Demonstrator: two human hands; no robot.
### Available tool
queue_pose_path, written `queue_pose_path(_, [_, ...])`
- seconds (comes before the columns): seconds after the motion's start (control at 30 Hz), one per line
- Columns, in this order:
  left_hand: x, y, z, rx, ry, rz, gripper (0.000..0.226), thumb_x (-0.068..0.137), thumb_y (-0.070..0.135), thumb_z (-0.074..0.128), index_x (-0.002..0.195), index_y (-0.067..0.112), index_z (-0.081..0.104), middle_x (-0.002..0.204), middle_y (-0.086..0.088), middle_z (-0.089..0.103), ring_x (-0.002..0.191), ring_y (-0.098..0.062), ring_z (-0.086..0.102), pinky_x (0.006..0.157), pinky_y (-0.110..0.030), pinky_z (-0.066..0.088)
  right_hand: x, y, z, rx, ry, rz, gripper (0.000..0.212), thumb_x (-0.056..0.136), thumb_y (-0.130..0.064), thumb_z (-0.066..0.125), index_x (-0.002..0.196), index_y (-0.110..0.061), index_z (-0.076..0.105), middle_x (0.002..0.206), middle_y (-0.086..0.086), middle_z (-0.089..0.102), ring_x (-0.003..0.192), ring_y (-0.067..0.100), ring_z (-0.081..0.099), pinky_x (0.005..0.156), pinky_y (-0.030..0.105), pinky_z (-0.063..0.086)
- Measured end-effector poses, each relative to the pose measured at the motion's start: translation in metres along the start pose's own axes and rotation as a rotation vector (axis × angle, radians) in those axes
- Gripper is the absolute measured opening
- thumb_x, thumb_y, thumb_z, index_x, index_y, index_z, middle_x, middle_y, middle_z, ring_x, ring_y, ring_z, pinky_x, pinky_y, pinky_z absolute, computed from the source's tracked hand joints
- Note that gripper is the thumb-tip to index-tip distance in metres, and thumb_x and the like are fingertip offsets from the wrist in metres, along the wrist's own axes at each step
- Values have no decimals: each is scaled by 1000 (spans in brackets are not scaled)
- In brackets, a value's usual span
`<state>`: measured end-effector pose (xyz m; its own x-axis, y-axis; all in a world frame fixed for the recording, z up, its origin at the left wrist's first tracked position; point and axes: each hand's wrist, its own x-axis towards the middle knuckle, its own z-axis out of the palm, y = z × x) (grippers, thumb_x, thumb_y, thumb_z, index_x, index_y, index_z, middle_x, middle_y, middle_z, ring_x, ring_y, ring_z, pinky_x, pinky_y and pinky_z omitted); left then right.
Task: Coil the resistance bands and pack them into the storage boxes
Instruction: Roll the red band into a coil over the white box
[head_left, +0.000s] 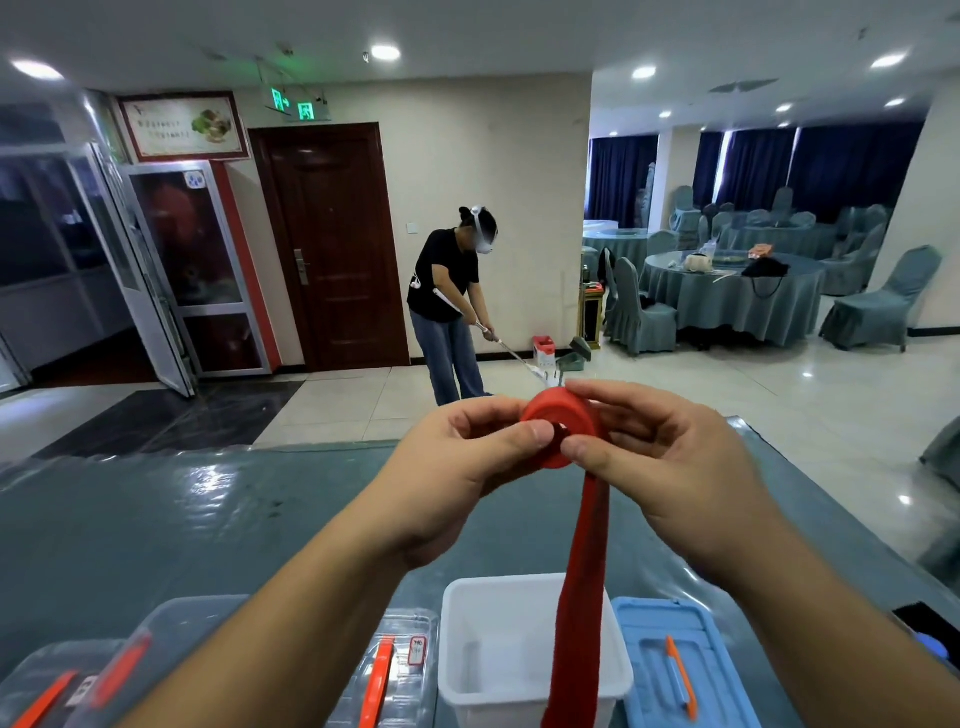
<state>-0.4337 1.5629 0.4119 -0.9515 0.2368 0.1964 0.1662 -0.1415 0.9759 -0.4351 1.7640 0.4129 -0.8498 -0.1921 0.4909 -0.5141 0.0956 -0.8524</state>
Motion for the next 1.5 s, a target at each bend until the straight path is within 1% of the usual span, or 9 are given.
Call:
queue_pose_path(0.1, [-1,-3,2,-54,-24,-27,29,85,15,77,111,3,74,98,-12,77,95,-20,74,91,-29,57,-2,6,2,76,31,-1,50,68,-30,82,117,-25,75,107,-3,80,107,16,75,103,42,55])
queue_pose_path(0.3, [4,16,-8,370,-69,0,37,72,29,90,105,17,80,101,-10,78,99,-25,74,92,-39,59,3,-6,-9,-80,-216,88,46,78,-3,84,118,-20,70,101,-4,81,96,15,78,92,34,61])
queue_pose_path(0.43, [5,18,-7,179,-33,2,35,71,21,86,103,10,79,102,-18,77,94,-26,73,85,-33,59,3,-4,-7,-37,-117,55,50,70,-13,89,115,-24,70,103,-1,79,98,16,76,90,33,61])
queue_pose_path(0.57, [1,12,-4,117,-38,-10,39,75,24,84,110,9,77,109,-26,74,97,-29,71,101,-48,55,-3,3,-2,41,-54,21,55,67,-15,85,120,-21,73,108,-1,80,103,15,75,95,29,59])
queue_pose_path(0.77, [2,30,-14,519,-139,-8,34,75,27,89,105,18,78,102,-11,79,102,-31,75,101,-52,55,1,-13,-11,-183,-230,40,49,77,1,85,116,-26,74,101,-12,80,96,6,76,88,20,59])
queue_pose_path(1.03, [-1,25,0,87,-55,84,34,81,16,73,112,3,72,94,-7,78,84,-13,73,80,-23,56,-4,-5,-3,64,-29,-48,61,70,-18,83,129,-24,68,115,-6,78,112,13,72,100,31,57])
queue_pose_path(1.13, [1,31,-6,339,-94,78,39,78,22,81,114,9,73,104,-9,78,99,-21,74,91,-32,59,-2,-10,-9,-37,-120,10,55,77,0,83,124,-27,70,109,-9,79,107,10,74,99,31,57])
queue_pose_path(1.23, [3,36,-13,468,-122,63,35,77,25,89,109,15,77,104,-9,79,103,-27,74,96,-40,58,1,-18,-15,-162,-221,37,55,78,-5,85,118,-38,71,108,-16,78,106,6,74,99,32,58])
queue_pose_path(1.5, [3,13,2,8,-28,36,36,83,16,78,117,4,73,114,-21,75,109,-30,72,98,-36,56,-3,-11,-8,5,59,-97,42,73,-23,81,114,-26,76,106,-6,80,104,13,75,97,33,59])
